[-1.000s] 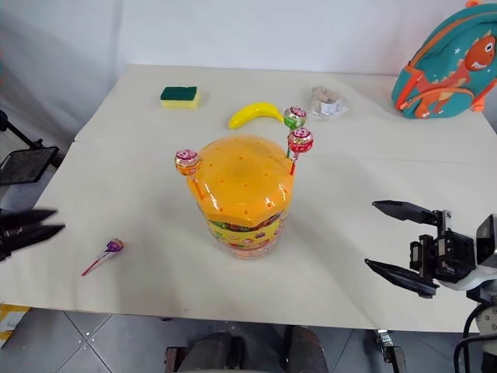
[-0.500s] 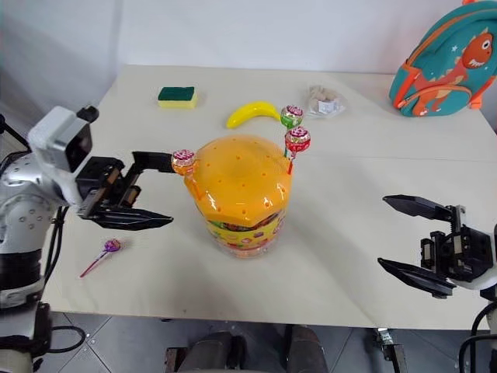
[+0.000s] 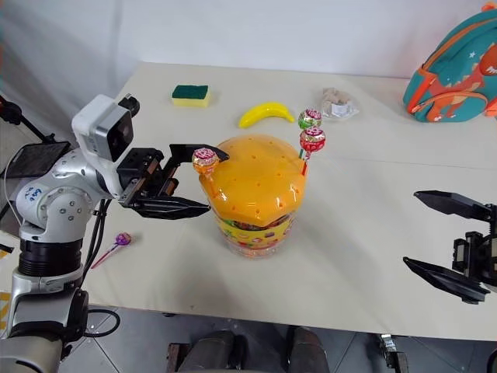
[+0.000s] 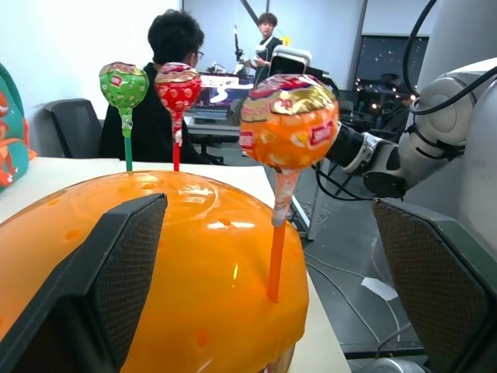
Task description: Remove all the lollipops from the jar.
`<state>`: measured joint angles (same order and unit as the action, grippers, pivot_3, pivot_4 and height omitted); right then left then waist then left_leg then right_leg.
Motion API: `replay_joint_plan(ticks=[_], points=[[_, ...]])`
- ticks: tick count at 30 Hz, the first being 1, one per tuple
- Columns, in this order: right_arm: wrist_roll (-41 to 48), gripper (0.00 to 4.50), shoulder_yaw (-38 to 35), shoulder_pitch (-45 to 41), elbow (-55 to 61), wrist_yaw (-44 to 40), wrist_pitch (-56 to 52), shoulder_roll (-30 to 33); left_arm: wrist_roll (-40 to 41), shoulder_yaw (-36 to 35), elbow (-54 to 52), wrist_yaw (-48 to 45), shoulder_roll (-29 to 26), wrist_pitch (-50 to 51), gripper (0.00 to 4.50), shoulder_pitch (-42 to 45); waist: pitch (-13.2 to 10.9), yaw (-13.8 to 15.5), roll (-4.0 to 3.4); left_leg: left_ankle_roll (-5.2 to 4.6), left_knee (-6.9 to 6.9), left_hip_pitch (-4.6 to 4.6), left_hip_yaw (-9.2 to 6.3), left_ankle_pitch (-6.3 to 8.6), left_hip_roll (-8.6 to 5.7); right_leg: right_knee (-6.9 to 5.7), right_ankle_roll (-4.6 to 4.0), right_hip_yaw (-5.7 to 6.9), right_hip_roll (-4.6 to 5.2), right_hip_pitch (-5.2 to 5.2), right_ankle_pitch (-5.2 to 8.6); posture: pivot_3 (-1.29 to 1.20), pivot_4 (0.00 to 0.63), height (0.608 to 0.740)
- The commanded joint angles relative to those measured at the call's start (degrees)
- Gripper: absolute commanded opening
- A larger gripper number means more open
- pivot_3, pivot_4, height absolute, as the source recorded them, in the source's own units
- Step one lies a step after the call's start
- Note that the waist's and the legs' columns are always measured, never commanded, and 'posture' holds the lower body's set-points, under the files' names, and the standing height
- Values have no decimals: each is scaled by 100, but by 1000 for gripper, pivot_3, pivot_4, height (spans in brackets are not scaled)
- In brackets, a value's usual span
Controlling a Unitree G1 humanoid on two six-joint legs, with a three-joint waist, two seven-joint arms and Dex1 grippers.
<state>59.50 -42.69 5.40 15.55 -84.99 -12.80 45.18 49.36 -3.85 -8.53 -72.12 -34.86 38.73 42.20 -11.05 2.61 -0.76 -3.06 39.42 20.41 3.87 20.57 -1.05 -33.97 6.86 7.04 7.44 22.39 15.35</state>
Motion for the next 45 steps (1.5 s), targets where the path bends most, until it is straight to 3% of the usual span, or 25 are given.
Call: replay_joint_plan(ticks=[1,8,11,12,18,23,27,29,32,40,45], points=[[37,4500,-52,24,361,125,-15,33,48,21,-81,-40,5,9,3262,60,0,9,0,0,0,0,0,0,0,0,0,0,0,0,0,0,150,740],[-6,4500,153,-19,587,395,19,-116,187,-98,-139,73,102,26,1036,115,0,12,0,0,1,0,-1,0,0,-1,0,0,0,0,0,0,150,740],[-3,4500,271,-96,581,491,23,-178,694,-523,5,612,426,180,72,330,-1,18,2,0,4,2,-4,0,0,-1,0,0,0,0,0,0,150,740],[3,4500,309,-115,586,521,16,-198,867,-669,81,753,471,279,16,404,-2,16,3,0,11,6,-10,0,1,-2,0,2,0,0,0,0,150,740],[170,4500,461,-331,663,816,-37,-363,1516,-1674,1144,1177,-267,1064,16,566,-1,-88,1,0,17,9,-14,0,4,-12,-1,6,-3,3,0,0,150,740],[76,4500,689,-336,937,750,72,-426,-632,-1202,2038,881,-2260,293,16,-540,-1,-202,0,4,-4,-4,3,1,4,-11,-3,23,-17,11,2,0,150,740],[-135,4500,969,-305,967,700,95,-415,-1388,-1329,2400,805,-3282,285,16,-2105,-2,-218,2,6,-31,-8,8,3,3,3,-4,29,-10,18,4,0,150,740],[-266,4500,1080,-284,872,593,139,-394,-1637,-1414,2215,866,-3399,225,16,-2855,-2,-204,2,7,-32,-3,3,7,3,10,-4,13,8,18,4,0,150,740],[-486,4500,1255,-329,674,478,271,-447,-1796,-1467,2102,1074,-3157,92,16,-3376,-1,-97,5,12,-32,1,-12,14,3,15,-6,-4,32,19,5,0,150,740],[-977,4500,1521,-394,402,460,398,-356,-2395,-1323,2429,1405,-2576,-552,16,-3622,0,-126,-2,37,-31,1,-16,27,3,0,-12,-5,46,24,8,0,150,740],[-1105,4500,1427,-332,332,574,388,-365,-2255,-1606,2431,1310,-2447,-497,1244,-3753,1,-122,-3,34,-31,-3,-15,24,2,-6,-12,-4,48,21,8,0,150,740]])
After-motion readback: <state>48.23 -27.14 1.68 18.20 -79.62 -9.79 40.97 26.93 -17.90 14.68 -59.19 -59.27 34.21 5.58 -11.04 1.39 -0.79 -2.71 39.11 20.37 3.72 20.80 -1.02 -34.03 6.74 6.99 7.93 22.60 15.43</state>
